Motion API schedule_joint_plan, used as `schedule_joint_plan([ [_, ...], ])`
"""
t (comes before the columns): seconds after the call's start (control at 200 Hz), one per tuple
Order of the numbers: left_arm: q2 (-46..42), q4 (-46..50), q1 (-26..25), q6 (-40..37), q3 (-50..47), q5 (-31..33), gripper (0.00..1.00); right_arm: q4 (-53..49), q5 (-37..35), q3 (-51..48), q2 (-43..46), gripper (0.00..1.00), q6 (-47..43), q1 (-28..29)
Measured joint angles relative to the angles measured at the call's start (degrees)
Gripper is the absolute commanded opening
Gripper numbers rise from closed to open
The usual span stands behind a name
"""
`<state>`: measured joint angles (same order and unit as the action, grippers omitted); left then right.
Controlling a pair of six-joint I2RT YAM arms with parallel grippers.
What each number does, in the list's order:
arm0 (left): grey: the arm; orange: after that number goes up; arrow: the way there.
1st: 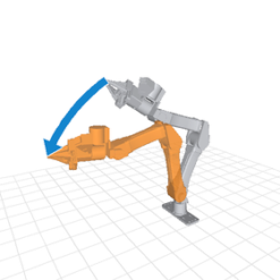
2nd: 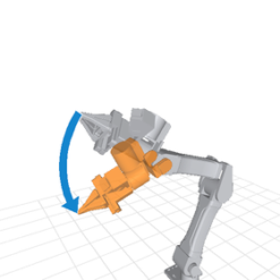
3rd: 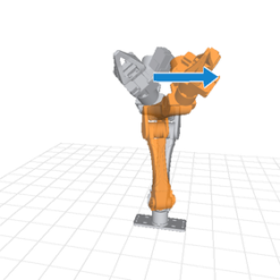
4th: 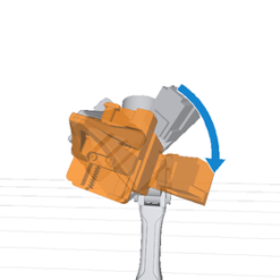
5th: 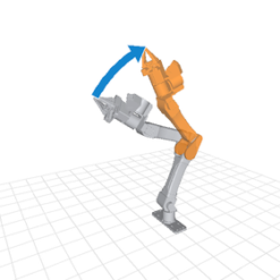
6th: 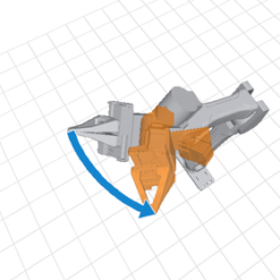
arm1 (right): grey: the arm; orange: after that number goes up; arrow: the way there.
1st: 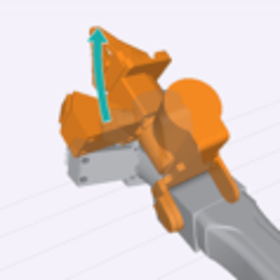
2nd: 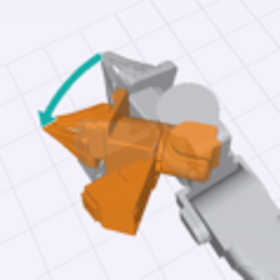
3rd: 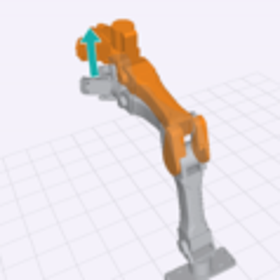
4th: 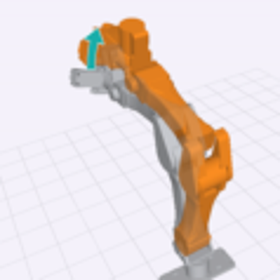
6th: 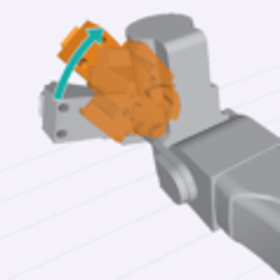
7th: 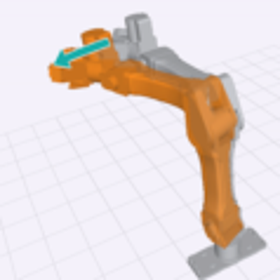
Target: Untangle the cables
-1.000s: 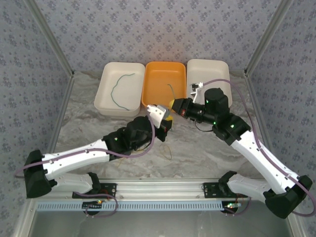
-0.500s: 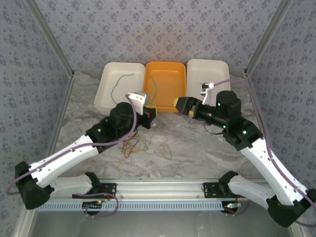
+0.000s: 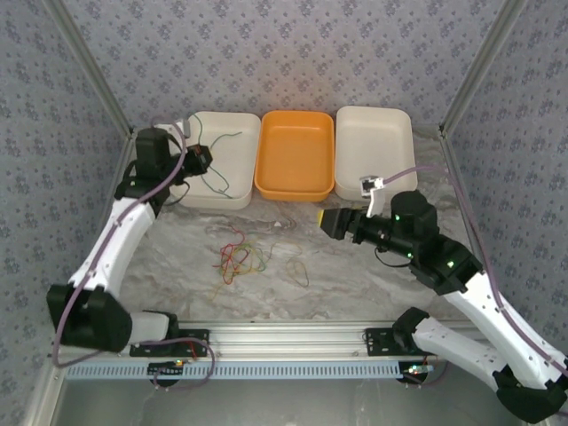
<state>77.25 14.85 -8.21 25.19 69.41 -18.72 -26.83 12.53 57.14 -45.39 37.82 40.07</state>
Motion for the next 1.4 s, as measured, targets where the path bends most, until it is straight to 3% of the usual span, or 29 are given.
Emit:
schedule_joint_plan([
  [0.2, 15.1, 1.8, 2.6, 0.0, 8.5, -2.8, 0.00, 0.0, -1.7, -1.1, -1.0, 0.76, -0.2, 2.9],
  [0.55, 34.7, 5.7, 2.2, 1.5, 24.2, 1.3, 0.00, 0.0, -3.0, -2.7, -1.6, 0.77, -0.2, 3.6],
  [0.56, 35.1, 5.9, 2.2, 1.5, 24.7, 1.3, 0.03, 0.0, -3.0, -2.7, -1.6, 0.77, -0.2, 3.6],
  [0.615, 38.0, 7.1, 1.9, 1.5, 28.1, 1.5, 0.37, 0.0, -3.2, -2.9, -1.7, 0.77, -0.2, 3.6],
  [0.65, 39.9, 7.8, 1.6, 1.7, 30.3, 1.6, 0.50, -0.1, -3.2, -3.0, -1.7, 0.77, -0.2, 3.6],
  [0.864, 44.8, 12.8, -0.9, 1.1, 37.1, 3.0, 0.68, -0.1, -3.7, -3.0, -2.4, 0.77, -0.2, 3.6],
  [1.014, 42.8, 14.5, -2.1, 1.0, 37.5, 5.2, 0.68, -0.6, -4.5, -3.0, -2.6, 0.76, -1.2, 3.6],
  [1.104, 37.3, 14.4, -2.5, 1.6, 33.1, 7.6, 0.66, -1.4, -6.0, -3.0, -2.7, 0.75, -2.2, 3.7],
  [1.274, 15.6, 13.7, -6.2, 4.3, 15.7, 13.0, 0.63, -2.0, -10.3, -7.0, -3.0, 0.74, -2.7, 4.8],
  [1.399, -0.5, 13.3, -16.1, 7.6, 1.8, 17.0, 0.63, -1.5, -12.8, -12.4, -4.3, 0.72, -0.4, 7.2],
])
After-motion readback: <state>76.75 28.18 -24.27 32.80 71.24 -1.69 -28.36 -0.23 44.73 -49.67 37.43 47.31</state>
